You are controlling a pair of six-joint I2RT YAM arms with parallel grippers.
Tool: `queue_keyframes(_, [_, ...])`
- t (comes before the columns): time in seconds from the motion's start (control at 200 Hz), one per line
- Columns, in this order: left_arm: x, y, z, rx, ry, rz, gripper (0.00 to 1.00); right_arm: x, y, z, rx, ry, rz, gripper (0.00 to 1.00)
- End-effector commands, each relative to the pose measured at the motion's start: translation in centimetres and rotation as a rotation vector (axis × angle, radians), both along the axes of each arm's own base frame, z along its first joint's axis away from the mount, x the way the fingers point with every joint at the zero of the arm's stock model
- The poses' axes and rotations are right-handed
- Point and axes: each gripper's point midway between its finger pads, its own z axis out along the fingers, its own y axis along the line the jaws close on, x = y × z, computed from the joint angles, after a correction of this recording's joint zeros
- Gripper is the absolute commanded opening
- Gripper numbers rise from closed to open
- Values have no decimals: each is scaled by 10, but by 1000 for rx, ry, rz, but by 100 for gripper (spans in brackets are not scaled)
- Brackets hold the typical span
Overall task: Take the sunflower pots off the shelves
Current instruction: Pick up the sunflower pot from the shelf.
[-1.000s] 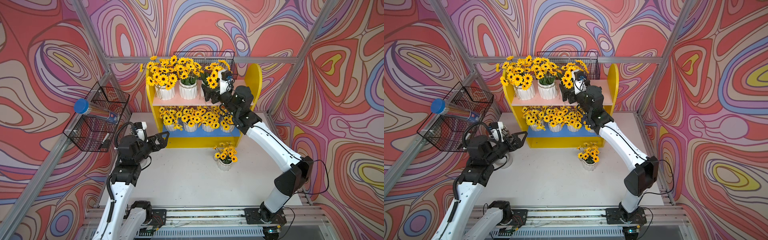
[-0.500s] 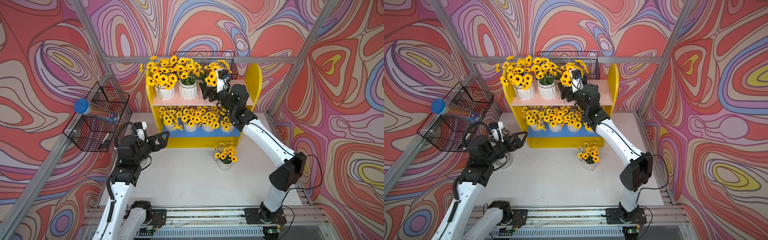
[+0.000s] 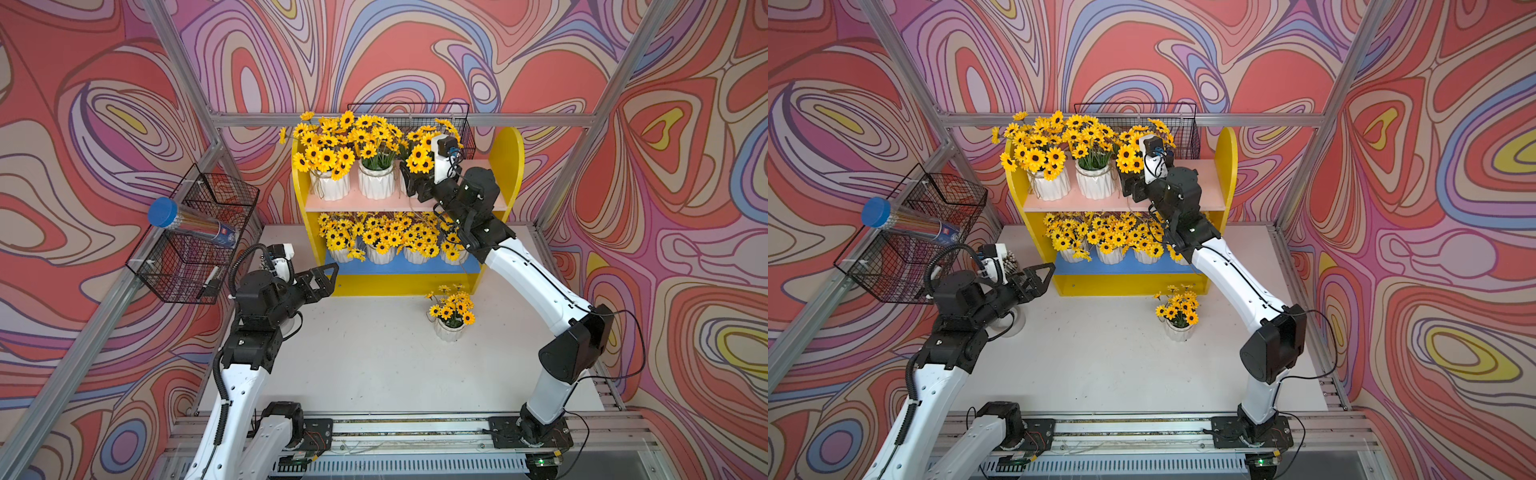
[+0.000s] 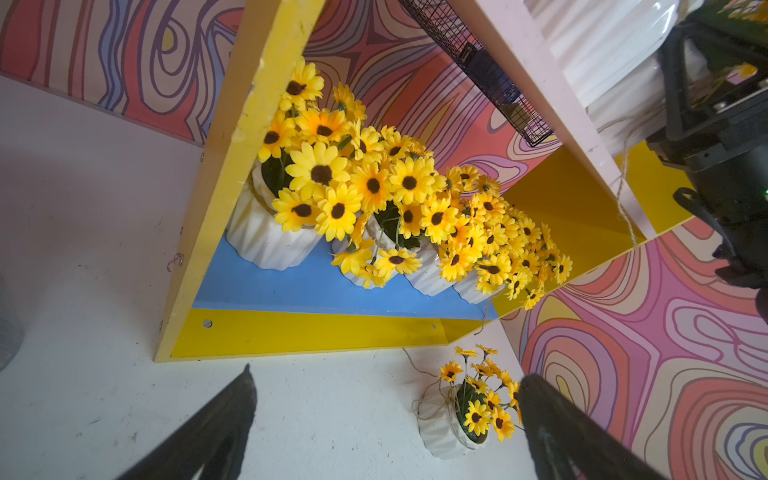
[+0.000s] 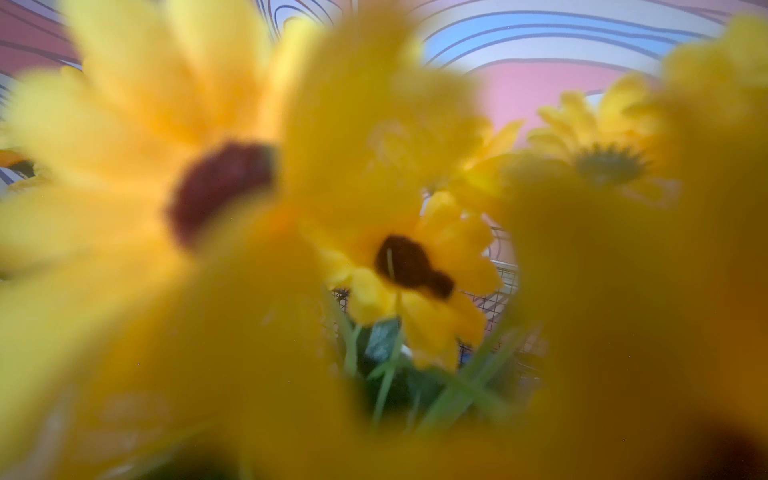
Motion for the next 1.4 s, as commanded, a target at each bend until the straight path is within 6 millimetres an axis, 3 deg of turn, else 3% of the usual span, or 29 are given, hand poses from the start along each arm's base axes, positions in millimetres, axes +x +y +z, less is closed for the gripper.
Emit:
queue_keyframes(0.0, [-2, 1, 11, 6, -38, -1, 100, 4, 2, -17, -59, 40, 4, 42])
queue_keyframes(0.065, [-2, 1, 10, 4, -37, -2, 100, 2, 2, -15, -67, 39, 8, 36])
queue_keyframes(0.295, [-2, 1, 11, 4, -38, -2, 100, -3, 0, -8, -81, 40, 10, 0])
queue_keyframes(0.496, [-2, 1, 11, 5, -39, -3, 100, -3, -4, -7, -83, 36, -12, 0])
queue_keyframes(0.506, [-2, 1, 11, 4, -37, -2, 100, -10, -8, 5, -71, 17, -13, 0])
queue_keyframes(0.531, [-2, 1, 11, 4, -39, -2, 100, -13, -11, 9, -67, 7, -16, 0])
queue_keyframes(0.776, [-2, 1, 12, -1, -42, -4, 100, -23, -20, 25, -49, -23, -36, 0])
queue_keyframes(1.027, [-3, 1, 12, -2, -43, -2, 100, -15, -19, 23, -55, -15, -52, 0])
queue_keyframes(1.242, [-2, 1, 12, -1, -45, -2, 100, -23, -19, 54, -22, -47, -30, 0])
queue_keyframes(1.262, [-3, 1, 13, -2, -46, 0, 100, -13, -14, 42, -34, -28, -32, 0])
queue_keyframes(1.397, [-2, 1, 13, -2, -46, 0, 100, -14, -13, 45, -32, -29, -25, 0])
